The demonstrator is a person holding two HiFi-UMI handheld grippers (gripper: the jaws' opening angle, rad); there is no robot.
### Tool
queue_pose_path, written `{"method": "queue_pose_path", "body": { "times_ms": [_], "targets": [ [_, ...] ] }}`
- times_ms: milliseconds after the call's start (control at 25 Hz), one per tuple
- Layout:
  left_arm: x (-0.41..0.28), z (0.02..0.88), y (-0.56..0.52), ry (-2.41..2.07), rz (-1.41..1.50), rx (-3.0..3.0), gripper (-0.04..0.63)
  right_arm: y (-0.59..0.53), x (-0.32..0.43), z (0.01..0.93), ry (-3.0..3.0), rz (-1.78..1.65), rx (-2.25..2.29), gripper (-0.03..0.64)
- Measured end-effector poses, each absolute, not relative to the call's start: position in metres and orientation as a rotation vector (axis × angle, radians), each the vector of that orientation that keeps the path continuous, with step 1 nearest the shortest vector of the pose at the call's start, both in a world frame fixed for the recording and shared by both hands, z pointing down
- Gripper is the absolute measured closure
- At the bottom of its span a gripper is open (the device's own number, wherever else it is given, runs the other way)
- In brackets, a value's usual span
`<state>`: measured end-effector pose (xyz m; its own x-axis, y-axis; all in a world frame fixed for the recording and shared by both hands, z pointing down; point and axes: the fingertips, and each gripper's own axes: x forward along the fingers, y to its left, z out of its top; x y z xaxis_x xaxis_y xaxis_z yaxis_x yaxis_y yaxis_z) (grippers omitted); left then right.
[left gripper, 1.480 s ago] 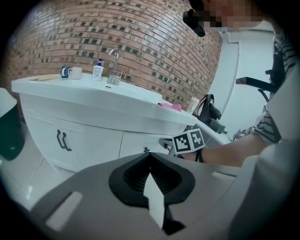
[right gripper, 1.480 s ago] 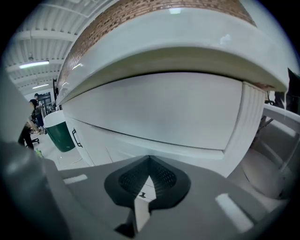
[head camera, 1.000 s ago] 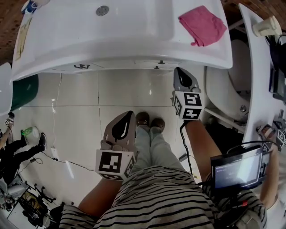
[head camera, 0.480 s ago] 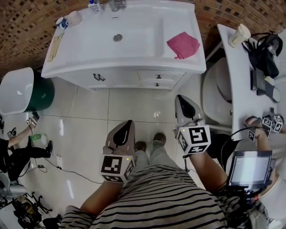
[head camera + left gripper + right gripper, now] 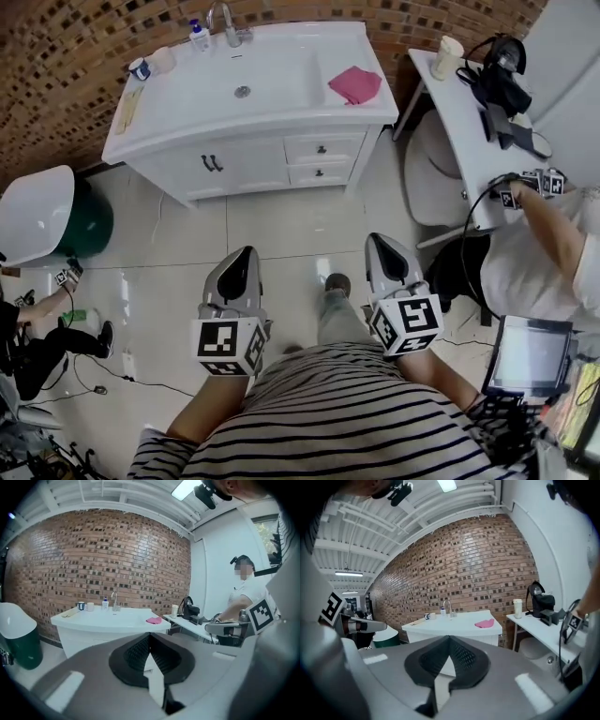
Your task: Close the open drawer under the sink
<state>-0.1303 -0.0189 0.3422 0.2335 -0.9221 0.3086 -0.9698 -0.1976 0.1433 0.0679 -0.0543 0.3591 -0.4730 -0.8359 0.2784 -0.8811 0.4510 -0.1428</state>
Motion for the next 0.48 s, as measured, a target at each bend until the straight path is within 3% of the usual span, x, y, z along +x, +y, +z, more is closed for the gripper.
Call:
{"method": "queue_pose_path", "body": {
  "times_ms": [280,480],
  "targets": [
    [-0.148,0.337,0.115,-1.674,0.179,2.258,0.58,0.095,-0.006,0.324,-2.615,0.272,1.41,0.615],
    [-0.143,0.315,0.164,-1.659,0.122,2.313,0.58,0.151,-0.019,0.302,-2.625,0.202,1.37,0.615]
  ]
}}
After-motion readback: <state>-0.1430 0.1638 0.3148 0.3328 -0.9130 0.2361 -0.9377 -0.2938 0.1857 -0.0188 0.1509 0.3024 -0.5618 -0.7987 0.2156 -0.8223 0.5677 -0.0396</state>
